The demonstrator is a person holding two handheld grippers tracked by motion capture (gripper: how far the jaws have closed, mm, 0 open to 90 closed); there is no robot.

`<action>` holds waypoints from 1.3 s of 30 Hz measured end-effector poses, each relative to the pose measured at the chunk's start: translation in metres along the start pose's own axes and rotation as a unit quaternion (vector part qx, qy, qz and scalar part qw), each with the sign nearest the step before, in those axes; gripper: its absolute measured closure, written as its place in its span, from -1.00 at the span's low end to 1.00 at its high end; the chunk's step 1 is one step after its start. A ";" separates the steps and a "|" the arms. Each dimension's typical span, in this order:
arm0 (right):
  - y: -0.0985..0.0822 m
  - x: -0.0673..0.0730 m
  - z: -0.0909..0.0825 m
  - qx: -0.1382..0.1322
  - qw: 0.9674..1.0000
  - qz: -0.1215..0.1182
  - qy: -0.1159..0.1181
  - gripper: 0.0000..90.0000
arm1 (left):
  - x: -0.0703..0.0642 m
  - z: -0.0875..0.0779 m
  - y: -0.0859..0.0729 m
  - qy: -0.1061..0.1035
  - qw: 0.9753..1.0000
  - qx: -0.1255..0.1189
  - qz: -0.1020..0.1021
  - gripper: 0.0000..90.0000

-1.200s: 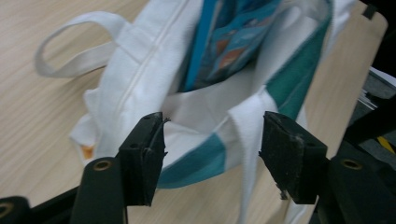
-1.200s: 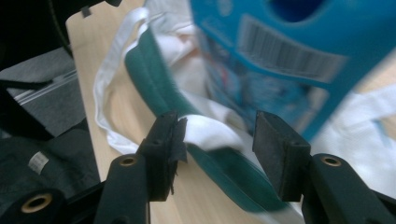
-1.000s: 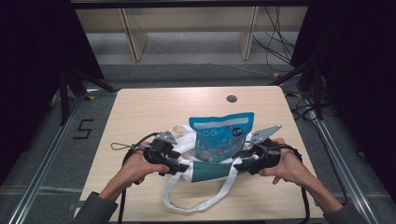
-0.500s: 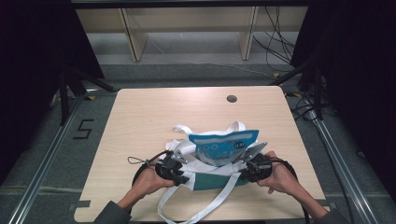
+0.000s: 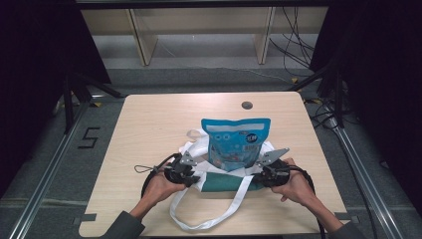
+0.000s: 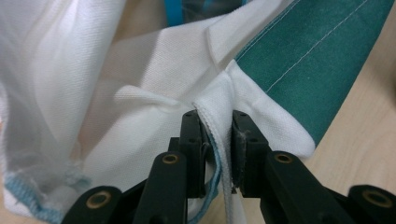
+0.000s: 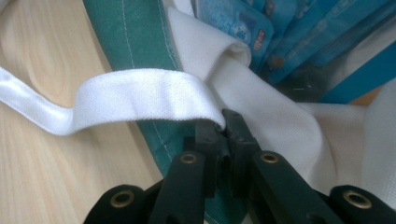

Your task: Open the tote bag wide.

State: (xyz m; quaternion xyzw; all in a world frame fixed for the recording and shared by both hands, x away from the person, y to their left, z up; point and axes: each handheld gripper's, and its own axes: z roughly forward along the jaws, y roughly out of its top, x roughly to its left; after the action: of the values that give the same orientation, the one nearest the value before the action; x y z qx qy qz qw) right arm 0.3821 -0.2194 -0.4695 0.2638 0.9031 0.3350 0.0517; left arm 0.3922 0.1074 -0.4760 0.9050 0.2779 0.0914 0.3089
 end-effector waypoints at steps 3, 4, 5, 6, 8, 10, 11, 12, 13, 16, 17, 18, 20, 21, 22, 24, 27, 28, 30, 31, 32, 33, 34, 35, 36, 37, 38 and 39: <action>0.001 -0.004 0.004 -0.001 1.000 0.001 -0.006 0.92 | 0.009 0.007 0.001 -0.001 1.000 0.004 -0.008 0.68; 0.003 -0.004 0.007 -0.002 1.000 0.015 0.002 0.92 | 0.012 0.009 0.001 0.001 1.000 0.011 -0.015 0.68; 0.003 -0.004 0.007 -0.002 1.000 0.015 0.002 0.92 | 0.013 0.012 0.001 0.010 1.000 0.004 -0.016 0.68; 0.002 -0.006 0.012 -0.013 1.000 0.011 -0.002 0.92 | 0.012 0.014 0.002 0.015 1.000 0.006 -0.014 0.68; 0.002 -0.008 0.011 0.002 1.000 0.002 -0.006 0.92 | 0.012 0.013 0.004 0.018 1.000 0.011 -0.002 0.67; 0.001 -0.008 0.012 -0.003 1.000 0.004 -0.002 0.91 | 0.012 0.011 0.002 0.014 1.000 0.000 -0.009 0.65; 0.003 -0.010 0.009 0.005 1.000 -0.006 -0.003 0.88 | 0.013 0.006 0.001 0.011 1.000 -0.007 -0.014 0.61; 0.003 -0.009 0.006 -0.009 1.000 0.002 -0.004 0.83 | 0.014 0.001 0.000 0.005 1.000 -0.008 -0.017 0.54; 0.004 -0.008 0.002 -0.011 1.000 0.005 -0.001 0.75 | 0.014 -0.002 0.000 -0.002 1.000 -0.016 -0.026 0.48; 0.007 -0.009 -0.019 -0.044 0.999 0.024 0.016 0.50 | 0.016 -0.020 0.000 -0.019 0.998 -0.037 -0.039 0.29; 0.009 -0.010 -0.028 -0.051 0.998 0.020 0.017 0.44 | 0.016 -0.026 0.001 -0.026 0.998 -0.042 -0.041 0.25; 0.010 -0.011 -0.036 -0.060 0.998 0.022 0.018 0.40 | 0.016 -0.031 0.003 -0.031 0.998 -0.047 -0.043 0.20; 0.015 -0.014 -0.062 -0.097 0.994 0.030 0.025 0.37 | 0.018 -0.043 0.010 -0.038 0.997 -0.056 -0.033 0.10; 0.016 -0.016 -0.068 -0.103 0.994 0.029 0.013 0.36 | 0.018 -0.043 0.010 -0.038 0.997 -0.056 -0.033 0.09; 0.018 -0.018 -0.075 -0.104 0.994 0.031 -0.009 0.35 | 0.021 -0.045 0.014 -0.037 0.996 -0.064 -0.044 0.07; 0.019 -0.021 -0.079 -0.112 0.993 0.027 -0.025 0.34 | 0.024 -0.045 0.017 -0.041 0.995 -0.071 -0.057 0.05; 0.020 -0.043 -0.082 -0.097 0.991 0.041 -0.082 0.32 | 0.031 -0.046 0.020 -0.063 0.989 -0.093 -0.093 0.00; 0.019 -0.048 -0.079 -0.085 0.991 0.051 -0.088 0.29 | 0.034 -0.051 0.022 -0.075 0.985 -0.107 -0.111 0.00; 0.017 -0.058 -0.070 -0.071 0.991 0.063 -0.095 0.25 | 0.036 -0.055 0.022 -0.078 0.984 -0.112 -0.115 -0.01; 0.017 -0.058 -0.070 -0.071 0.991 0.063 -0.095 0.25 | 0.037 -0.058 0.022 -0.072 0.984 -0.115 -0.117 -0.01; 0.017 -0.063 -0.061 -0.061 0.993 0.065 -0.083 0.23 | 0.038 -0.060 0.023 -0.058 0.985 -0.113 -0.116 -0.01; 0.017 -0.063 -0.061 -0.061 0.993 0.065 -0.083 0.23 | 0.040 -0.061 0.023 -0.041 0.988 -0.104 -0.111 -0.01; 0.018 -0.064 -0.056 -0.058 0.993 0.067 -0.075 0.21 | 0.044 -0.062 0.024 -0.020 0.992 -0.081 -0.091 -0.01; 0.019 -0.065 -0.047 -0.064 0.993 0.066 -0.070 0.19 | 0.046 -0.061 0.025 -0.003 0.993 -0.073 -0.087 -0.02; 0.019 -0.066 -0.042 -0.059 0.993 0.065 -0.080 0.18 | 0.048 -0.058 0.026 0.011 0.994 -0.065 -0.087 -0.03; 0.020 -0.068 -0.039 -0.045 0.994 0.064 -0.079 0.15 | 0.050 -0.058 0.027 0.024 0.995 -0.054 -0.078 -0.02; 0.020 -0.070 -0.036 -0.036 0.994 0.063 -0.077 0.12 | 0.055 -0.055 0.028 0.031 0.995 -0.049 -0.076 -0.01; 0.019 -0.074 -0.029 -0.022 0.995 0.048 -0.080 0.11 | 0.059 -0.050 0.030 0.040 0.994 -0.057 -0.086 -0.03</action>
State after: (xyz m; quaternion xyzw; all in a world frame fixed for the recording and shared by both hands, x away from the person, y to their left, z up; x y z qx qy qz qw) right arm 0.4466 -0.2616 -0.4413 0.3318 0.8748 0.3343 0.1134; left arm 0.4373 0.1462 -0.4185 0.8541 0.3613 0.1165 0.3556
